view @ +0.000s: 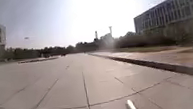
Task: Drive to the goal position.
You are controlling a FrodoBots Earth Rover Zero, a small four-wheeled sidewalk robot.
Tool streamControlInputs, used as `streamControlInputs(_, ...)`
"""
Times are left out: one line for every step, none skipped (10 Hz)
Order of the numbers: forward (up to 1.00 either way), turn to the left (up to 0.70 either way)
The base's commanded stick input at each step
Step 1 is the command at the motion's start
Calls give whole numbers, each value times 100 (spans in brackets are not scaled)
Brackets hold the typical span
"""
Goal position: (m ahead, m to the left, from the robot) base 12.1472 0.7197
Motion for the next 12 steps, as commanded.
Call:
streamControlInputs(70,0)
streamControlInputs(70,0)
streamControlInputs(70,0)
streamControlInputs(70,0)
streamControlInputs(70,0)
streamControlInputs(70,0)
streamControlInputs(70,0)
streamControlInputs(70,0)
streamControlInputs(70,0)
streamControlInputs(70,0)
streamControlInputs(70,0)
streamControlInputs(70,0)
